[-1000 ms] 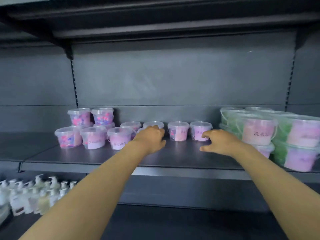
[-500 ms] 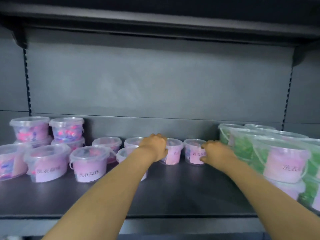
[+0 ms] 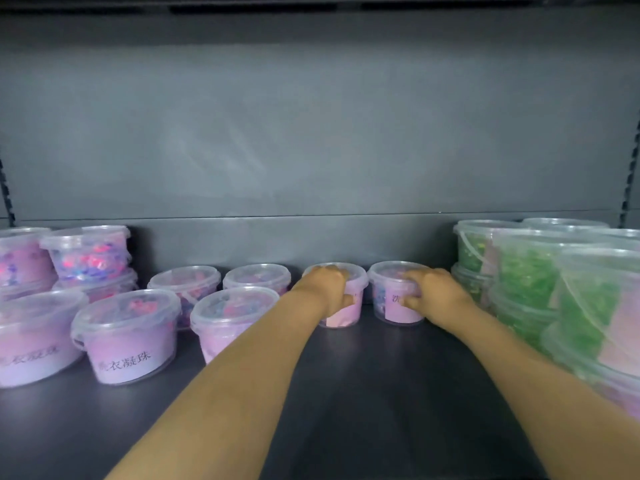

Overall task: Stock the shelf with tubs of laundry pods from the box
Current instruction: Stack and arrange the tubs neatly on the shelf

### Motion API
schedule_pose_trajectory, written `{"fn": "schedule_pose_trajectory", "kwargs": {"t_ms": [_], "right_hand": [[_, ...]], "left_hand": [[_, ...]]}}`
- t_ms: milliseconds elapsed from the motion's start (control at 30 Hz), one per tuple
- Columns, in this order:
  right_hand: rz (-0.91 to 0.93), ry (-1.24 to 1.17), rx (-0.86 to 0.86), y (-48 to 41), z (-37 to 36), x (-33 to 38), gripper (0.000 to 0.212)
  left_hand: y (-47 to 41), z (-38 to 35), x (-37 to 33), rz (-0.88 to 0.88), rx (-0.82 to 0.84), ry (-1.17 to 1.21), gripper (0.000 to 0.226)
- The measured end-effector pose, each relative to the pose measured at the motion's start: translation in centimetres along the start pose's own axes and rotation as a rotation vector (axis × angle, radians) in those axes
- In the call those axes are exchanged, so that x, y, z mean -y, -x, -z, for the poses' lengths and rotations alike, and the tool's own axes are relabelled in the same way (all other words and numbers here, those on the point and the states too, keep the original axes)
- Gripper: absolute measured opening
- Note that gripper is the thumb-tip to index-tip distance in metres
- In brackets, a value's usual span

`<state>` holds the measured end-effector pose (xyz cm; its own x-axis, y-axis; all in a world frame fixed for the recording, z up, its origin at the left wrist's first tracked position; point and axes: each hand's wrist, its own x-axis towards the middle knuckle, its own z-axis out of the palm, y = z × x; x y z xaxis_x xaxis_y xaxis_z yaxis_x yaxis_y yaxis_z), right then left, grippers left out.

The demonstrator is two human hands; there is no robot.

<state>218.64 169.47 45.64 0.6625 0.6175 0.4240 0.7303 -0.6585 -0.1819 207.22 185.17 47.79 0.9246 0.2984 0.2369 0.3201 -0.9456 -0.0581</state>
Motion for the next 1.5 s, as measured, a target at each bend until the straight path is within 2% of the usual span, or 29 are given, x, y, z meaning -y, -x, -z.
{"fn": "schedule_pose_trajectory", "kwargs": {"t_ms": [200,333,467,600,767,933,1000,1133,1200,1333,1500], "right_hand": [[-0.112,-0.216,-0.129,-0.4,-1.6,-1.1,0.045],[-0.078,-0.192,-0.163,0.3,-1.8,-0.8,0.047],[-0.056,-0.370,-0.219,1.8,-1.7,-0.3,0.045],[-0.051,-0.432,-0.289,4.1,-1.9,0.1,0.050],[-0.041,-0.471,-0.362,6.5,-0.3,0.1,0.026],[-0.002,-0.583,-0.414,9.3,0.9,0.7,0.017],[0.001,-0.598,-0.406,10.0,0.8,0.6,0.025],[-0.109,-0.675,-0.252,10.4,0.0,0.1,0.080],[-0.160,-0.795,-0.209,10.3,-0.2,-0.1,0.092],[-0.157,-0.899,-0.235,10.1,-0.3,-0.2,0.083],[-0.175,-0.977,-0.294,10.6,0.2,0.1,0.079]], "left_hand": [[-1.0,-1.5,-0.1,0.057,-0.090,0.108,0.048],[-0.9,-1.8,-0.4,0.107,-0.101,0.116,0.046],[0.7,-1.0,-1.2,0.106,-0.081,0.142,0.048],[4.7,-1.1,-1.7,0.088,-0.194,0.272,0.037],[9.5,-1.2,-2.6,-0.030,-0.361,0.418,0.037],[13.4,-2.2,-3.5,0.048,-0.476,0.507,0.039],[14.1,-2.7,-3.6,0.090,-0.508,0.541,0.045],[14.1,-2.7,-3.3,0.233,-0.457,0.823,0.080],[13.8,-2.9,-3.2,0.269,-0.398,0.940,0.095],[13.5,-3.5,-3.2,0.274,-0.354,1.019,0.106],[13.8,-3.2,-3.5,0.312,-0.403,1.045,0.092]]}}
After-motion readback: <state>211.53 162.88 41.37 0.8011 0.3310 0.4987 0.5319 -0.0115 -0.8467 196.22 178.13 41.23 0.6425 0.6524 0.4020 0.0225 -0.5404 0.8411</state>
